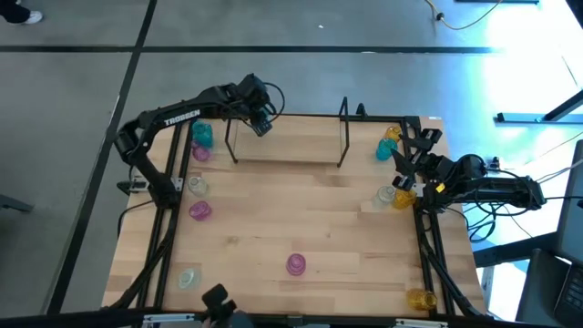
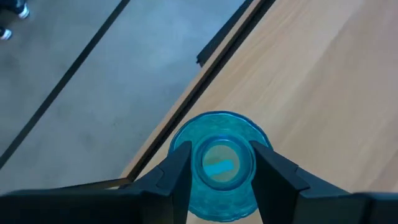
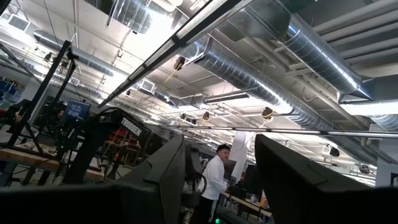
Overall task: Sort vases onto shelf
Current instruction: Put the middle blue vase on the shelf
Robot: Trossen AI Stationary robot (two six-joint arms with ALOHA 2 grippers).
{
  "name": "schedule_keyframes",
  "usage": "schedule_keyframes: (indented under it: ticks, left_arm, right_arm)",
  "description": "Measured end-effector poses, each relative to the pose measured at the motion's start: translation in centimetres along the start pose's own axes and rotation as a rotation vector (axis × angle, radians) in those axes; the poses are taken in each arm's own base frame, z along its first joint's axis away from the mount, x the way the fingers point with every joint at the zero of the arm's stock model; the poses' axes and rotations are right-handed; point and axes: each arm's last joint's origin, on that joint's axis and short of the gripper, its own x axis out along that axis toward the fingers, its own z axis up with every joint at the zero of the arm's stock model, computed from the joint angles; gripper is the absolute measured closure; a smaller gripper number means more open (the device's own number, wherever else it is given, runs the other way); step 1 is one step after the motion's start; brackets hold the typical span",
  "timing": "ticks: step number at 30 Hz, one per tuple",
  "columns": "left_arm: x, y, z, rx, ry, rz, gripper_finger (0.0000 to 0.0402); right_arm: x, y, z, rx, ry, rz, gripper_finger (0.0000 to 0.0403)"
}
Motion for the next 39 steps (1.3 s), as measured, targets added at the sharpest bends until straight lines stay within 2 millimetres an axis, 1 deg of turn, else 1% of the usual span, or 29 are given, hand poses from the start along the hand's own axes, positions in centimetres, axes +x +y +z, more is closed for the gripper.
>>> schedule_keyframes:
  ticks: [7, 12, 17, 27, 39]
  left_arm:
    - [1.4, 0.6, -0.2, -0.010, 0.040, 0.061, 0.0272]
    - [1.6, 1.4, -0.3, -0.026, 0.047, 0.093, 0.0272]
    - [1.7, 1.8, -0.3, -0.038, 0.049, 0.088, 0.0272]
    - [2.8, 1.6, -0.4, -0.033, 0.069, 0.092, 0.0272]
    - [2.9, 1.9, -0.6, -0.035, 0.081, 0.106, 0.0249]
  right_arm:
    - [0.0, 0.0, 0.0, 0.000, 0.000, 0.000, 0.0223]
    - [0.0, 0.0, 0.0, 0.000, 0.000, 0.000, 0.0223]
    - [0.0, 0.0, 0.0, 0.000, 0.000, 0.000, 0.0223]
    - [0.0, 0.0, 0.0, 0.000, 0.000, 0.000, 0.0224]
    - [0.0, 0.0, 0.0, 0.000, 0.000, 0.000, 0.0224]
